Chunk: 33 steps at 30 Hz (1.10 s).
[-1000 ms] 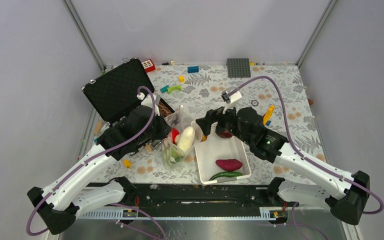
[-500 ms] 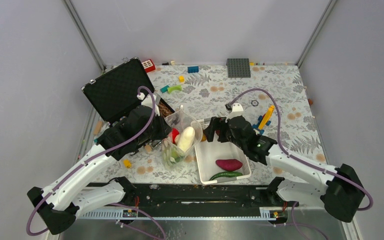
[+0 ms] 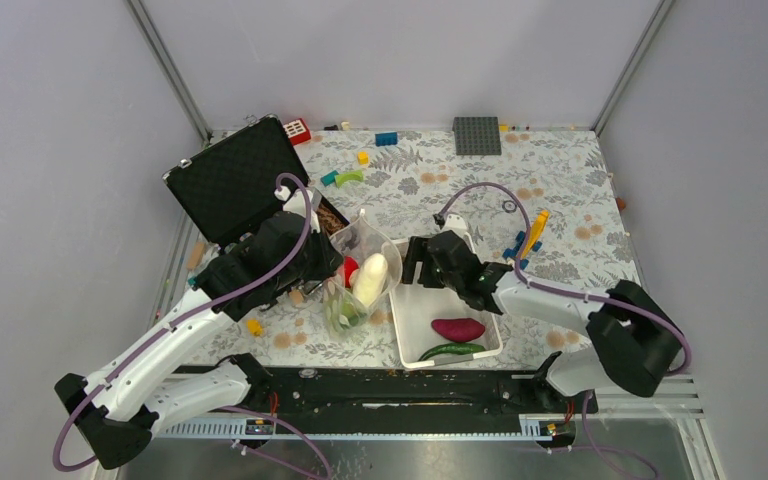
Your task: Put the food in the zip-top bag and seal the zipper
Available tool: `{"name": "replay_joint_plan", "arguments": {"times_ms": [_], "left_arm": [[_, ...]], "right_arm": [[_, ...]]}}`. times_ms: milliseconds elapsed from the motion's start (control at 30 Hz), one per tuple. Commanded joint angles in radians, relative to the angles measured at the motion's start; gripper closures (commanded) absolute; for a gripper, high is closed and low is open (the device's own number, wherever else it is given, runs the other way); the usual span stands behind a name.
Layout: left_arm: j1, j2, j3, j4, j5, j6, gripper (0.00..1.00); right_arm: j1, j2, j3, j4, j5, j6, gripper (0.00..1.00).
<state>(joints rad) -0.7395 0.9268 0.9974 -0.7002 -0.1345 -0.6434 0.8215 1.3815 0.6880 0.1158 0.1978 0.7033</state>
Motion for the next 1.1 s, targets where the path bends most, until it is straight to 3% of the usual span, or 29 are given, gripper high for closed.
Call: {"name": "replay_joint_plan", "arguments": {"times_ms": [0, 733, 1067], "left_arm": [[0.004, -0.009, -0.005, 0.05, 0.003, 0.011, 0.99], [0.004, 0.002, -0.005, 0.049, 0.004, 0.01, 0.99], [0.004, 0.004, -0.005, 0.05, 0.006, 0.008, 0.99]], "right_arm": [[-0.008, 0.075, 0.066, 0.062, 0.038, 0.058, 0.2], [-0.009, 0.229, 0.079, 0.172, 0.054, 0.105, 0.27], [-0.009, 0.256, 0.091, 0.167, 0.04, 0.124, 0.37]]}}
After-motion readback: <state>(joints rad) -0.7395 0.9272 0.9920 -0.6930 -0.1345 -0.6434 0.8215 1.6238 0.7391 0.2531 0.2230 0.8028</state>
